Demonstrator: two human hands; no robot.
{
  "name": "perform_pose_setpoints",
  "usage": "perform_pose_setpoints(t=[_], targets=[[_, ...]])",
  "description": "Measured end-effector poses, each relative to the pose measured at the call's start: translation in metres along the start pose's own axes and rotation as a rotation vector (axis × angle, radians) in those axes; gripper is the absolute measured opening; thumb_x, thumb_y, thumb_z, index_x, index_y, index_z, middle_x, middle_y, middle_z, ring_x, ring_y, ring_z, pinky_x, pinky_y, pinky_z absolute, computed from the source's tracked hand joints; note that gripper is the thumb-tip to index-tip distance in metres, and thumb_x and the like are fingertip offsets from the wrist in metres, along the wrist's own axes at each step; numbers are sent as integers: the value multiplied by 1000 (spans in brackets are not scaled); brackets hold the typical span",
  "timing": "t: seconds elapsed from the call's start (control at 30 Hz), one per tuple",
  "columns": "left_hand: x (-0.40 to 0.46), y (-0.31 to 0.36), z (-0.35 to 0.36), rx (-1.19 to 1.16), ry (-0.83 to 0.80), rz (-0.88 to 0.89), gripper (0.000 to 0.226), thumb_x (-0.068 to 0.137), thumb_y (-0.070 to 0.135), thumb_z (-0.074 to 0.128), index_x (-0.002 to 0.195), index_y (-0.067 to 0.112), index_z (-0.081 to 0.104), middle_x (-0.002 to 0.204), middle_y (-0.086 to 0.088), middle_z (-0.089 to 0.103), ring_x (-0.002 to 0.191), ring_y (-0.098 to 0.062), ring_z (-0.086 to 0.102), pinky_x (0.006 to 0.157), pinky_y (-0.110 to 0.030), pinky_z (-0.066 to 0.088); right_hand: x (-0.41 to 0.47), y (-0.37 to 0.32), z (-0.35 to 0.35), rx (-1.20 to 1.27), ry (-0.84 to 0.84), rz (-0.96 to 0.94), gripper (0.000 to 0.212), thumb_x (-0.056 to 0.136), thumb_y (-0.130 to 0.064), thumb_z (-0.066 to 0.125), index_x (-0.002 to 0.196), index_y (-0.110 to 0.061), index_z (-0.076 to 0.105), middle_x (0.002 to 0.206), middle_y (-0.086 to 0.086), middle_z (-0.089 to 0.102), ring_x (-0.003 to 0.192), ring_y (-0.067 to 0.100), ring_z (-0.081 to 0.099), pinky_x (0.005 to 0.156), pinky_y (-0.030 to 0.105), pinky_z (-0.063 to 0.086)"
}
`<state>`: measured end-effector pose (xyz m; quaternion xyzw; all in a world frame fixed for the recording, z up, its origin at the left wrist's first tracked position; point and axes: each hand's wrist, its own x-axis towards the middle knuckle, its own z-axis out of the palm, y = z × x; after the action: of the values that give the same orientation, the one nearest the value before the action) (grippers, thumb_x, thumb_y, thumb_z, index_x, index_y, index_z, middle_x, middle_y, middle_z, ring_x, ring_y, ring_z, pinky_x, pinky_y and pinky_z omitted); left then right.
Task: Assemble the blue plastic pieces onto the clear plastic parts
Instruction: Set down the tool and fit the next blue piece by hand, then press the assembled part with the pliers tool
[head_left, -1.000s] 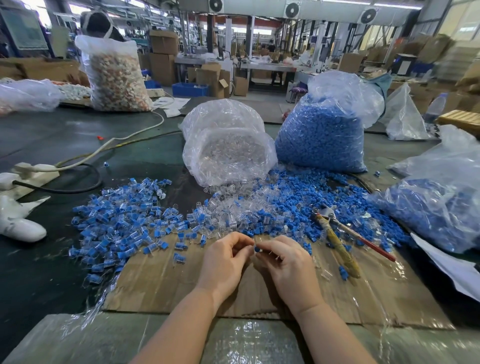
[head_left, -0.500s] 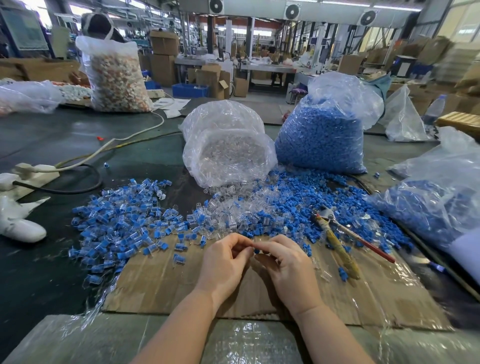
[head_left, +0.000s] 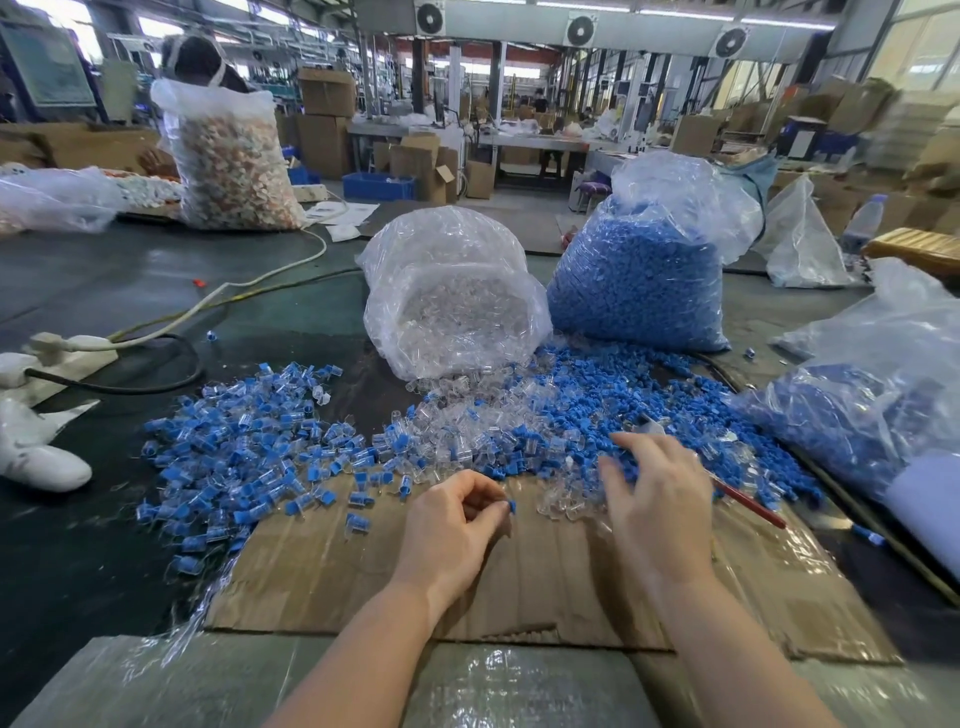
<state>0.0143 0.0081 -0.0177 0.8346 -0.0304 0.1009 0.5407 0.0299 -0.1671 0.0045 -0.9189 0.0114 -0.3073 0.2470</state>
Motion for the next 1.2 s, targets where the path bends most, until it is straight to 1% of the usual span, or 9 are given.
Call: perform_pose_setpoints(t=[0.13,0.23,0.43,0.63,0.77,0.87,0.93,1.07,1.2], targets=[[1,1,1,32,-14,-4,18,82,10,68,78,27,61,74,11,63,68,3,57,63,-6,43,25,34,-14,-478,-372,400,64,90,-60,37,136,-16,37,139,15,41,128,32,37,105,49,25],[0,1,0,36,-23,-2,22,82,10,67,76,30,59,74,11,63,69,2,57,63,-5,43,33,48,-15,-562,-571,505,72,83,-61,43,139,-18,29,147,14,30,133,34,27,107,56,19],[-1,3,0,44,-42,-13,23,83,10,66,76,31,58,76,11,63,69,2,57,64,-5,44,39,47,-13,-593,-563,465,59,79,-52,53,124,-15,45,145,14,30,131,35,28,106,58,17],[4,4,-2,15,-43,-70,15,84,11,65,80,24,61,77,7,63,70,-1,57,62,-9,44,35,35,-23,-622,-414,319,62,83,-58,44,121,-8,44,127,12,46,119,31,39,96,45,35],[13,12,-5,-218,-16,-237,8,86,7,62,83,14,62,69,-1,64,52,-4,58,47,-14,43,29,14,-33,-424,-402,90,39,89,-47,41,103,-11,46,101,4,51,92,19,46,77,29,40],[18,19,-9,-397,-12,-367,3,87,7,61,88,9,62,63,-4,62,43,-9,53,41,-21,44,17,-13,-41,-194,-536,11,22,92,-41,42,87,-20,45,81,-7,46,71,9,46,55,20,32],[23,22,-11,-482,0,-412,4,86,5,61,89,7,63,66,-6,61,45,-9,54,42,-19,45,10,-29,-43,-3,-688,53,22,91,-36,45,74,-22,43,75,-6,46,63,8,43,51,23,29],[29,22,-14,-505,42,-458,5,85,3,62,86,6,65,65,-6,62,50,-10,56,47,-21,47,0,-43,-42,349,-874,217,22,87,-20,49,66,-14,46,68,9,47,62,21,43,60,32,33],[28,18,-19,-480,63,-495,3,86,6,63,84,7,65,50,-1,61,42,-12,51,46,-28,43,-5,-46,-43,456,-953,314,18,86,-16,46,68,-15,43,67,7,41,63,17,39,52,27,26]])
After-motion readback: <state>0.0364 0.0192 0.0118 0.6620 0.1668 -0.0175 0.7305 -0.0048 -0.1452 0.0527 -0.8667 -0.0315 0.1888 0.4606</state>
